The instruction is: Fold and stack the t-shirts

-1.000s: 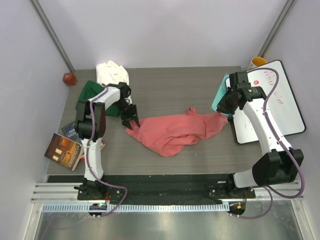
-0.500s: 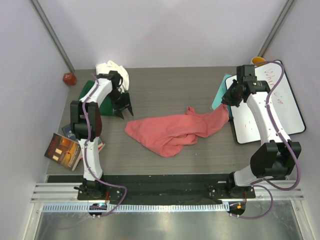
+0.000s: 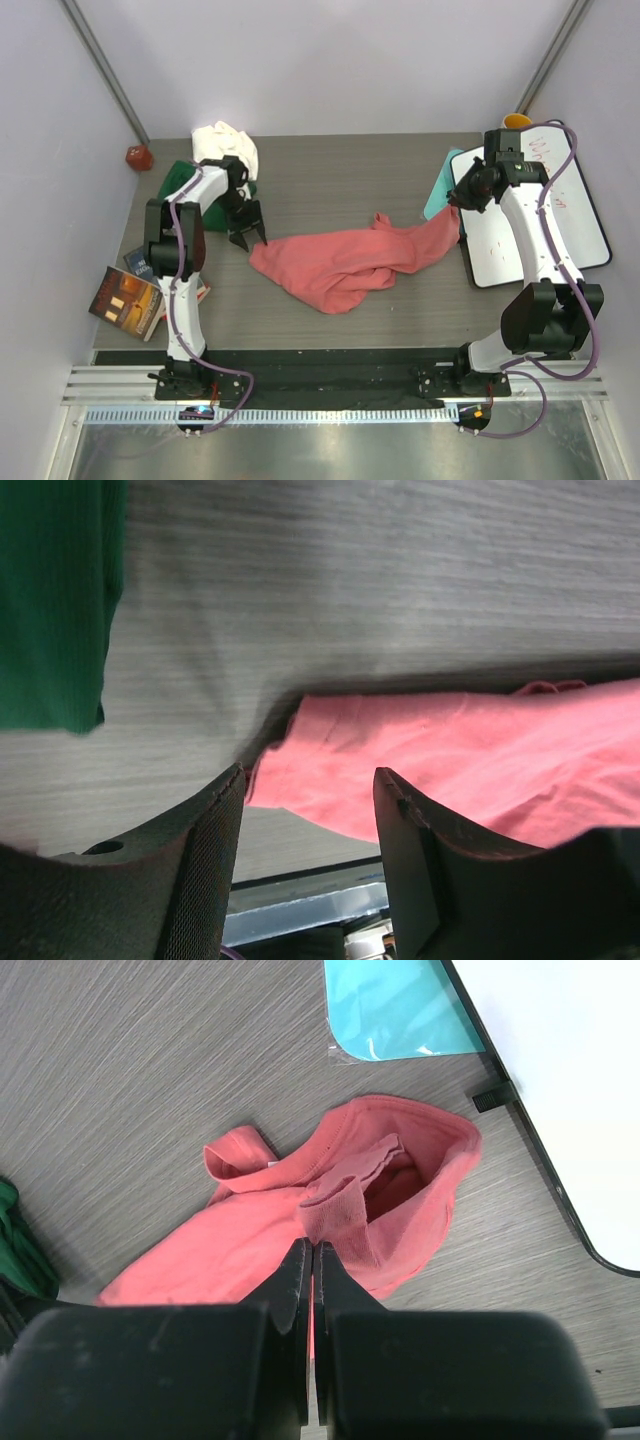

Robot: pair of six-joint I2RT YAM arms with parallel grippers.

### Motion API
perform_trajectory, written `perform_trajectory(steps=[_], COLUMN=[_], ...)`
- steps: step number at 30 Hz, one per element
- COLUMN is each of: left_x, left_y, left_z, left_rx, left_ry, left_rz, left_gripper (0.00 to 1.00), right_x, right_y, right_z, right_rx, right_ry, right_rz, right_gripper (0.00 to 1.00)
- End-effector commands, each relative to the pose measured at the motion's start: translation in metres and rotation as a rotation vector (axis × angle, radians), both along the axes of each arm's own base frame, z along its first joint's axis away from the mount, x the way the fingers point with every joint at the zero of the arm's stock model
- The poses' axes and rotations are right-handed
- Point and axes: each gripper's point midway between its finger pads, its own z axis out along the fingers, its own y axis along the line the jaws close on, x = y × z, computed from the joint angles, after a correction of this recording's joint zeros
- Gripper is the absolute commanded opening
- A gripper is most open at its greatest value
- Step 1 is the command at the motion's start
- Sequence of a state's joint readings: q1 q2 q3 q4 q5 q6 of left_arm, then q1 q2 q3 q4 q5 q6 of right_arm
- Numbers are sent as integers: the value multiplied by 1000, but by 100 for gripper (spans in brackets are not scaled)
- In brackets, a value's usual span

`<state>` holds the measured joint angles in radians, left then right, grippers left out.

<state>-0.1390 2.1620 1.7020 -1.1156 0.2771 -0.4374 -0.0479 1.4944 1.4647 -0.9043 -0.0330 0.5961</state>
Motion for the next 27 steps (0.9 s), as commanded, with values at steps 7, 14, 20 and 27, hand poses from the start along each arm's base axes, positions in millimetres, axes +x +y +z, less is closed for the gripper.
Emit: perform_trajectory(steps=[7, 14, 20, 27], left_x=[22, 32, 25, 17], left_y=[-5, -9, -11, -17], left_z=[-3, -8, -13, -18], left_rx=[-4, -19, -31, -39], left_ry=[-62, -66, -37, -19], left_rz=[-17, -13, -18, -27], left_gripper=[55, 55, 54, 39], right_x=[10, 5, 2, 3], right_y=[2, 0, -1, -1], right_z=[21, 19, 16, 13], right_rx=[17, 14, 15, 23], right_ry=[-77, -74, -67, -58], right_rz=[10, 5, -1, 3], right_gripper=[1, 1, 1, 1])
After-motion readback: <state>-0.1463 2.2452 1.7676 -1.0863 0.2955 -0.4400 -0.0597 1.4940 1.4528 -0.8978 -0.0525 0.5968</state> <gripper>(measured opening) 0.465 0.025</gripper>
